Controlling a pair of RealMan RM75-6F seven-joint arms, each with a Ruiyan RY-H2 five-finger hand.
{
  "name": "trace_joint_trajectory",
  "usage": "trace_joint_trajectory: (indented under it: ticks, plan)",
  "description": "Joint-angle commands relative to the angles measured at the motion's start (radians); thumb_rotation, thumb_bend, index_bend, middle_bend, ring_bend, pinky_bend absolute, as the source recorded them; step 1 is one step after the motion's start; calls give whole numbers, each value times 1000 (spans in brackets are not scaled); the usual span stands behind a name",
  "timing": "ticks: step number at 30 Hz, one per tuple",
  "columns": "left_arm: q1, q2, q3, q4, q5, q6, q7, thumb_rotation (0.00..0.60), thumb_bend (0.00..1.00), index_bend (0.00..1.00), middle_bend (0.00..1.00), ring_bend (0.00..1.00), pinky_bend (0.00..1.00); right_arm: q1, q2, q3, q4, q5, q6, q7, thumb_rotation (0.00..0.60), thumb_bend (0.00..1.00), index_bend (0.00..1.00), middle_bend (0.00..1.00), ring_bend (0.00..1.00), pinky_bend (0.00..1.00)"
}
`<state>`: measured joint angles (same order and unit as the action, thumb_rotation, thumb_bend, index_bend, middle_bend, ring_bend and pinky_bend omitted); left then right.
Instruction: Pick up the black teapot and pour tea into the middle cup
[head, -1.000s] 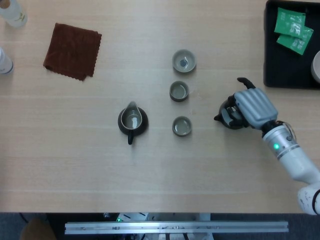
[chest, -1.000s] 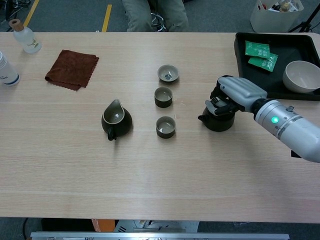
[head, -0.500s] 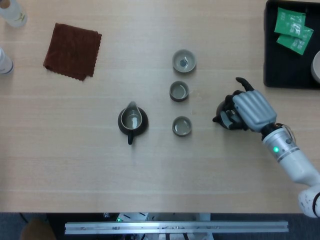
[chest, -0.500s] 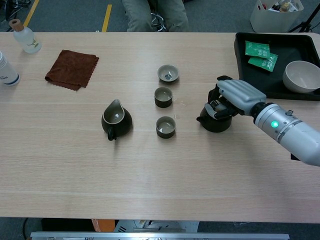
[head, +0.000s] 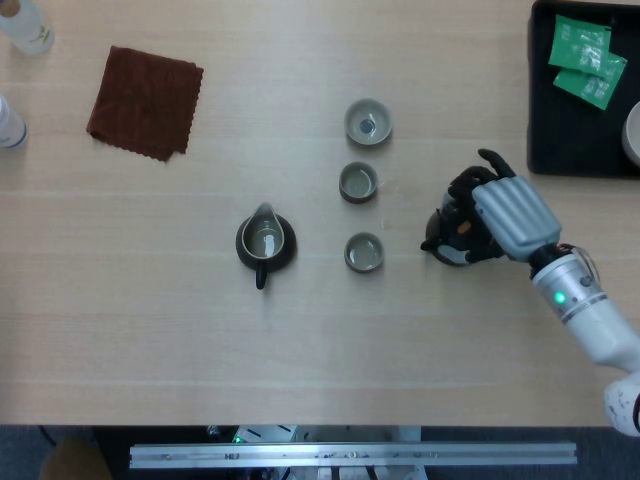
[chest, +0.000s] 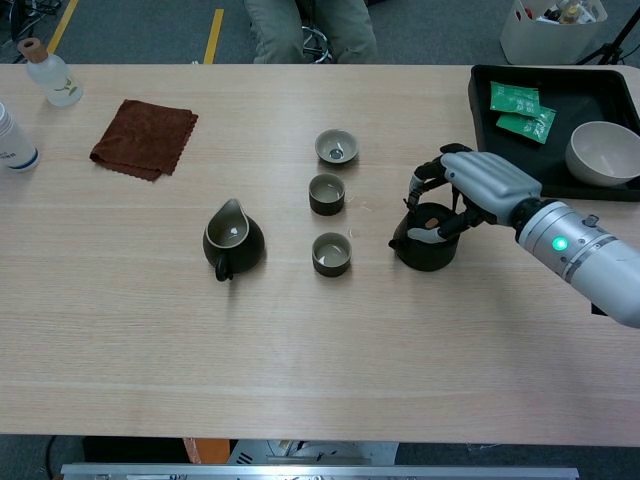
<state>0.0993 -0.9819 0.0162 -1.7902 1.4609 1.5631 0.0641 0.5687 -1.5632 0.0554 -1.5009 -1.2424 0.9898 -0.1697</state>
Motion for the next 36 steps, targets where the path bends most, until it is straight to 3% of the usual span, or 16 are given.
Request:
trace_joint_trajectory:
  ticks: [1,7,15,23,36]
  plan:
    - [-1,0,-1,-1,0,0,0,600,358,179,112,94,122,-1,3,2,-2,-3,1,-4,451,114,445,370,206,8]
    - [-3,4,-2,-3,2,1,-1,600,358,179,112,94,122,0,15,7,-17,-30,29,-51,449,89,417,346,183,0]
    - [-5,7,-4,2,4,2,-11,600,358,179,112,94,122,-15,67,2,-86,-54,107,-229,454,93,335,280,131,0]
    - [-15,0,-8,22,24,3,-27,600,358,179,112,94,122,-95,186,-12,-211,-128,279,-315,547,191,325,275,126,0]
    - [-22,-22,-8,54,83,35,-24,600,358,179,112,94,122,-294,381,-71,-302,-223,524,-244,568,192,325,275,126,0]
